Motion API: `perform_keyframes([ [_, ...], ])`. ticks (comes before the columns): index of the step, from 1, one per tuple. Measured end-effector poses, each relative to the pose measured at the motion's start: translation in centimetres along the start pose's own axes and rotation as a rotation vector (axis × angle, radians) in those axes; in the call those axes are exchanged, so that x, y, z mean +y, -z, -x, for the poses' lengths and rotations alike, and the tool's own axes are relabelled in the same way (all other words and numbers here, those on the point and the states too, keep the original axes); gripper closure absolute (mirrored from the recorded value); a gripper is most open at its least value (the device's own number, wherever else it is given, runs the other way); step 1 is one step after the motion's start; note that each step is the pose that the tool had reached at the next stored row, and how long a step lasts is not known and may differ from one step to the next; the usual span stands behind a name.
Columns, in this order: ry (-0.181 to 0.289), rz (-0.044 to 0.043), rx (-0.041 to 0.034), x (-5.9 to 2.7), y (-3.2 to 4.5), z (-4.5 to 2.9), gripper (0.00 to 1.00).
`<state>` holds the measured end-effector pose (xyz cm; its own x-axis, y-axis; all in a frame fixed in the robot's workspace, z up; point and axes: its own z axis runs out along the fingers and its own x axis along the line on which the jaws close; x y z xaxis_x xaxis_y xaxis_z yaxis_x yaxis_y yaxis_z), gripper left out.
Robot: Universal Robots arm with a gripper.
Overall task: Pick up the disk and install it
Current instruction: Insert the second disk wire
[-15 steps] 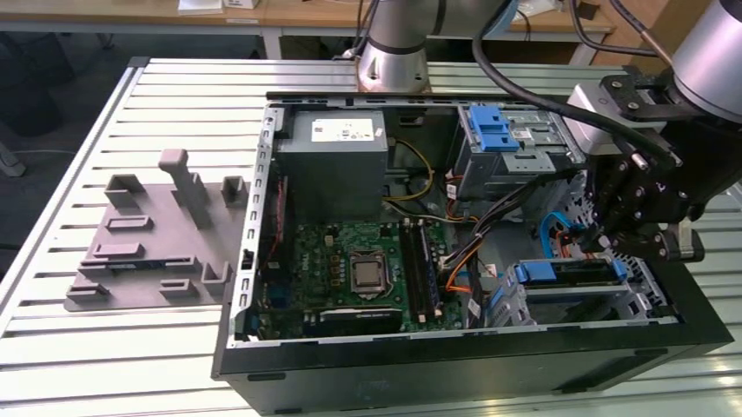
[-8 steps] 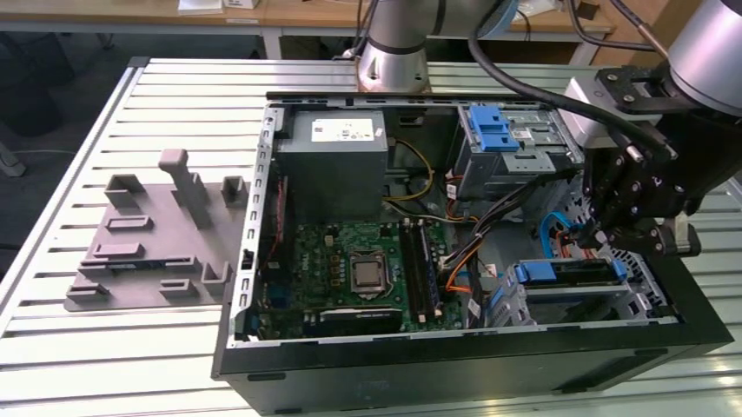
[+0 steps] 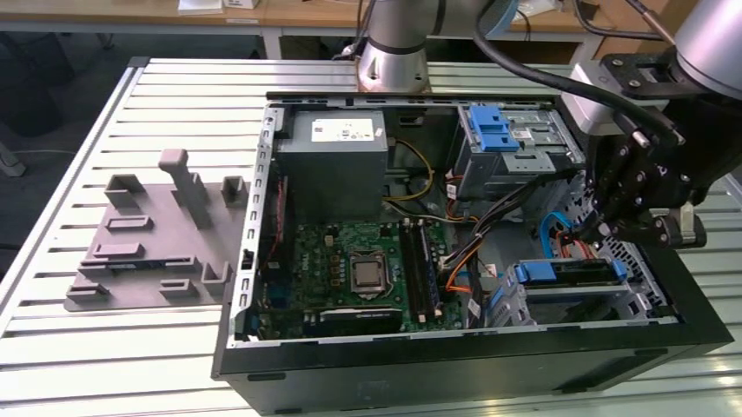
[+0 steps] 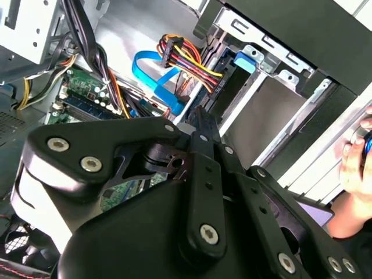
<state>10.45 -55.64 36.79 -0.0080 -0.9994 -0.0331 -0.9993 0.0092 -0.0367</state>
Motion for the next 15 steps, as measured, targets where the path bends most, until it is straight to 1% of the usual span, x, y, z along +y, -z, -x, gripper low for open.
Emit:
perform_keyframes([
  [2, -0.001, 0.0013, 0.0002, 0.00, 0.14, 0.17, 0.89],
  [3, -0.001, 0.0038, 0.0003, 0.01, 0.14, 0.25, 0.89],
  [4, -0.001, 0.0099, 0.0002, 0.01, 0.14, 0.38, 0.83],
  [5, -0.002, 0.0182, 0.0002, 0.01, 0.13, 0.52, 0.83],
  [6, -0.002, 0.0285, 0.0005, 0.01, 0.12, 0.71, 0.77],
  [7, -0.002, 0.0386, 0.0005, 0.01, 0.10, 0.93, 0.77],
  [8, -0.002, 0.0461, 0.0005, 0.01, 0.08, 1.16, 0.71],
  [9, -0.003, 0.0510, 0.0007, 0.01, 0.06, 1.38, 0.71],
  [10, -0.003, 0.0532, 0.0003, -0.01, -0.01, 1.52, 0.64],
  [12, -0.003, 0.0553, -0.0009, -0.16, -0.22, 1.65, 0.64],
  [15, -0.003, 0.0583, -0.0006, -0.47, -0.67, 1.67, 0.64],
])
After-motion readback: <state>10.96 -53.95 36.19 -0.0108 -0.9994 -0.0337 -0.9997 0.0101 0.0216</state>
